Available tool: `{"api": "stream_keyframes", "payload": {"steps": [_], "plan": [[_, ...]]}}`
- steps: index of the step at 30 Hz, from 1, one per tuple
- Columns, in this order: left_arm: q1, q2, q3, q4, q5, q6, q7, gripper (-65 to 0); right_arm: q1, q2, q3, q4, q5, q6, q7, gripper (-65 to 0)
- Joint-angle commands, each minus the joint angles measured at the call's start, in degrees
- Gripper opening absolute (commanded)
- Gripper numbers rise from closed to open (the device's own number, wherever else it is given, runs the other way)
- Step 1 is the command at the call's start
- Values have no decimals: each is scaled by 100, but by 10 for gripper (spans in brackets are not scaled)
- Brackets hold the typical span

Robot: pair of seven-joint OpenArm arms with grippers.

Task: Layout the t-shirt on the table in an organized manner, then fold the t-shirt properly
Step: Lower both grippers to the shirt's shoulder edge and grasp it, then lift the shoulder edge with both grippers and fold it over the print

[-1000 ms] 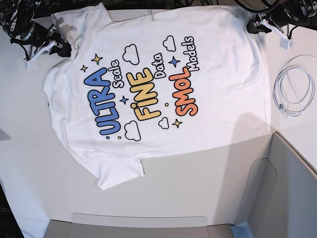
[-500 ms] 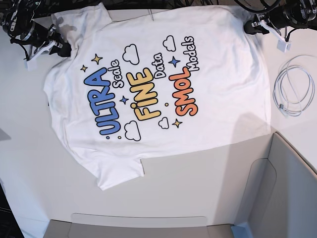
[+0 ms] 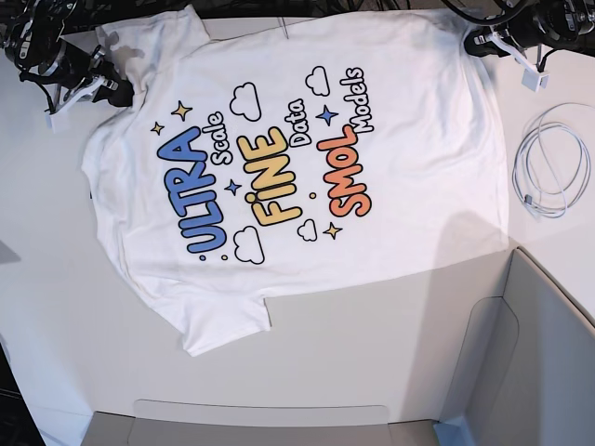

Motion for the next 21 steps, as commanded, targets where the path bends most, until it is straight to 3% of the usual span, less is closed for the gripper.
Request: {"api": "stream_keyframes", "payload": {"steps": [1, 4, 10, 15, 21], "plan": [[77, -48, -33, 32, 238, 62, 200, -650, -78, 76, 47, 18, -476, -44, -135, -650], [86, -30, -376, 313, 150, 54, 200, -650, -157, 112, 56, 62, -467, -44, -135, -650], [130, -206, -965, 454, -1081, 54, 200, -650, -377, 208, 74, 774, -458, -44, -135, -650], [130, -294, -1123, 454, -1635, 54, 200, -650, -456, 182, 329, 1345, -449, -35, -135, -650], [77, -365, -1141, 454, -1723, 54, 200, -650, -482, 217, 689, 1688, 237, -35, -135, -650]]}}
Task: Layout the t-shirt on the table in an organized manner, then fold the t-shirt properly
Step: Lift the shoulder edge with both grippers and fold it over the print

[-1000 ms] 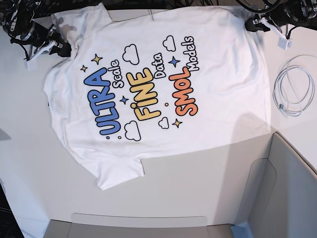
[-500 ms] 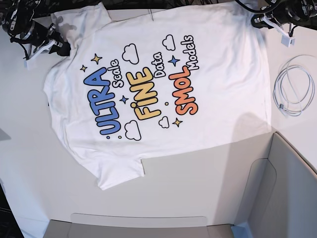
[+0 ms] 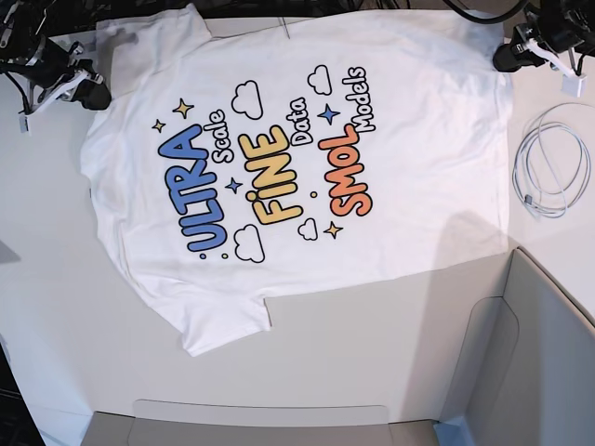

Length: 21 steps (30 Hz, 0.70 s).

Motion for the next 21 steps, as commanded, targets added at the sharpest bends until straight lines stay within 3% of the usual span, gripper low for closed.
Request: {"api": "stream_keyframes", "payload": {"steps": [1, 9, 14, 21], "plan": [[20, -94, -70, 85, -235, 78, 30, -650, -6, 119, 75, 112, 171, 19, 37, -650], [-630, -102, -79, 85, -261, 78, 30, -650, 522, 224, 66, 130, 418, 10, 37, -650], [-1079, -304, -70, -126, -235, 78, 30, -650, 1005, 207, -31, 95, 382, -25, 29, -650], [-1527, -665, -70, -1278, -235, 87, 30, -650, 1805, 189, -224, -477, -198, -34, 37, -650]]}}
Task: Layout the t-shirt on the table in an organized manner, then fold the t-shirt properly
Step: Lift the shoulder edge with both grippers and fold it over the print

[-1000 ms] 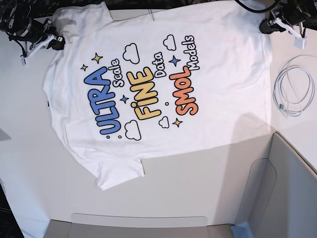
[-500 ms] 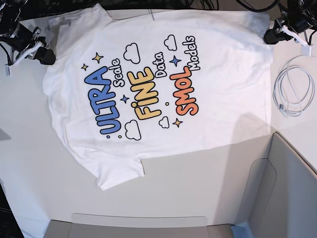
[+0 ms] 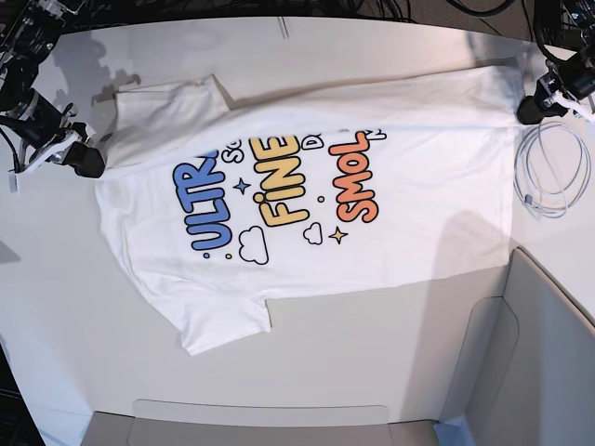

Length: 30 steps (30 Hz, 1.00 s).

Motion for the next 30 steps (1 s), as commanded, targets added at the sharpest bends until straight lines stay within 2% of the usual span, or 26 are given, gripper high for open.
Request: {"api": "stream_keyframes", "payload": {"steps": [1, 6, 9, 15, 23, 30], "plan": [[-65, -129, -57, -77, -189, 62, 4, -650, 160, 115, 34, -49, 75, 8, 81, -650], [-311, -138, -21, -314, -153, 71, 4, -650, 564, 115, 34, -638, 75, 8, 81, -650], [-505, -138, -21, -314, 119, 71, 4, -650, 688, 115, -1, -840, 75, 8, 81, -650], [-830, -138, -4, -314, 233, 80, 4, -650, 723, 115, -493, -902, -250, 8, 116, -650], [-1024, -121, 647, -314, 277, 80, 4, -650, 696, 115, -617, -928, -417, 8, 125, -650], [-1032, -112, 638, -314, 928, 80, 4, -650, 679, 115, -643, -928, -443, 8, 125, -650]]}}
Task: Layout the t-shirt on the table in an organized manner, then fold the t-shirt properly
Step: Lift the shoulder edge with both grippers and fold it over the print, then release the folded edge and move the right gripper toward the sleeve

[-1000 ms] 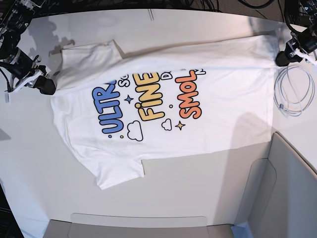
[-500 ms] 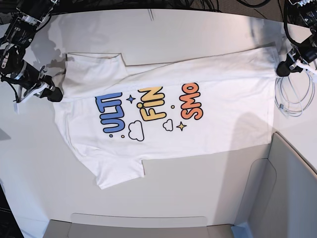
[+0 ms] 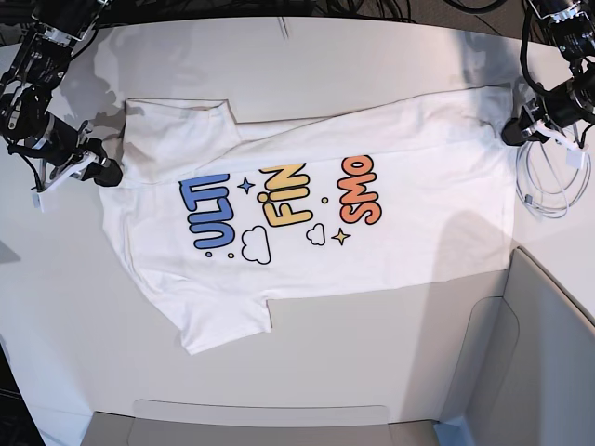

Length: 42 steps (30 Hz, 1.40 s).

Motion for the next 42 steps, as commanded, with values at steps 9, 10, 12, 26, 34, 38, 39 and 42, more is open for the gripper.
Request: {"api": "stream_keyframes", "payload": {"steps": [9, 10, 12, 26, 34, 38, 39, 42], "plan": [[-143, -132, -64, 86, 446, -3, 12, -650, 58, 108, 11, 90, -514, 17, 79, -650], [-196, -132, -64, 86, 472, -3, 12, -650, 58, 108, 19, 90, -514, 17, 79, -650], [-222, -132, -64, 86, 472, -3, 12, -650, 58, 108, 19, 90, -514, 17, 79, -650], [-636, -149, -433, 86, 454, -3, 12, -650, 58, 152, 37, 82, -532, 17, 79, -650], [-811, -114, -372, 77, 472, -3, 12, -650, -3, 126, 37, 82, -708, 17, 79, -650], [-829, -123, -372, -90, 472, 6, 12, -650, -12, 117, 37, 90, -875, 17, 79, -650], [-847, -140, -372, -257, 472, 6, 12, -650, -21, 117, 37, 90, -875, 17, 79, -650], [-873, -140, -424, -714, 472, 6, 12, -650, -21, 117, 37, 90, -884, 17, 44, -650]]}}
